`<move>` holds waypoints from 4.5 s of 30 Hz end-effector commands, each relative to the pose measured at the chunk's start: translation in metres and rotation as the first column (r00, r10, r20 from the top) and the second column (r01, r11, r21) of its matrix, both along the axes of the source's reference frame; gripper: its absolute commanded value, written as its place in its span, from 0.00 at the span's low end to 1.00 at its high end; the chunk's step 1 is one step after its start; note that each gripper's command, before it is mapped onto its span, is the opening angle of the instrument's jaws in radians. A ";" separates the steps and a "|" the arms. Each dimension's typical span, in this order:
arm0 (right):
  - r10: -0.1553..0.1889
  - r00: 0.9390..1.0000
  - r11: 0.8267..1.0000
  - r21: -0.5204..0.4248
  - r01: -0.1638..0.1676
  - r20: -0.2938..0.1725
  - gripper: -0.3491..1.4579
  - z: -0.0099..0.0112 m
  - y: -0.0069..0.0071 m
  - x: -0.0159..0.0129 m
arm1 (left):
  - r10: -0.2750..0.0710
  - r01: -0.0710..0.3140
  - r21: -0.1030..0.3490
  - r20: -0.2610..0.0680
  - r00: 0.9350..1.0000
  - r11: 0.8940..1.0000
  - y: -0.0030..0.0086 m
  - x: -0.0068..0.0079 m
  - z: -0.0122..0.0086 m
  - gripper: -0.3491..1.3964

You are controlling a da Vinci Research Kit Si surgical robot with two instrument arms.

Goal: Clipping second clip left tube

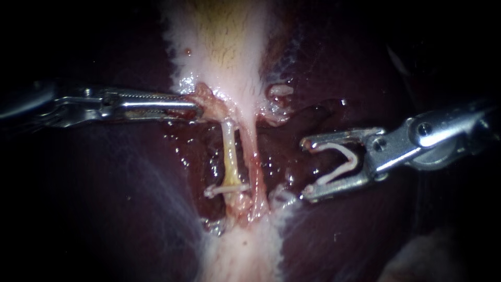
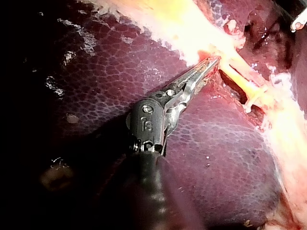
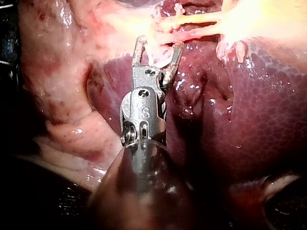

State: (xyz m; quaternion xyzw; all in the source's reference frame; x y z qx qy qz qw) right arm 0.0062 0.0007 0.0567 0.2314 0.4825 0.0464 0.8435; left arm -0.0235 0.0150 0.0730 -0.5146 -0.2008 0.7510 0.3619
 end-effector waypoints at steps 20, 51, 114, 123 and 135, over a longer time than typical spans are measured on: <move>0.001 1.000 1.000 0.000 -0.001 0.000 0.47 0.0001 0.0000 0.0000 | -0.027 0.028 -0.007 0.040 0.999 1.000 0.0021 0.0051 -0.0117 0.00; 0.022 0.999 0.991 0.129 -0.025 0.023 0.46 0.0035 -0.0024 0.0105 | -0.028 0.029 -0.010 0.038 0.999 1.000 0.0018 0.0050 -0.0112 0.00; 0.041 0.990 0.954 0.299 0.001 -0.133 0.47 0.0103 -0.0037 0.0173 | -0.031 0.031 -0.011 0.036 0.999 0.999 0.0018 0.0044 -0.0109 0.00; 0.009 0.985 0.944 0.325 0.048 -0.171 0.47 0.0070 -0.0057 0.0175 | -0.030 0.030 -0.011 0.037 0.999 0.999 0.0018 0.0046 -0.0109 0.00; -0.042 0.978 0.937 0.332 0.110 -0.206 0.45 0.0052 -0.0069 0.0181 | -0.030 0.030 -0.011 0.037 0.999 0.999 0.0018 0.0047 -0.0108 0.00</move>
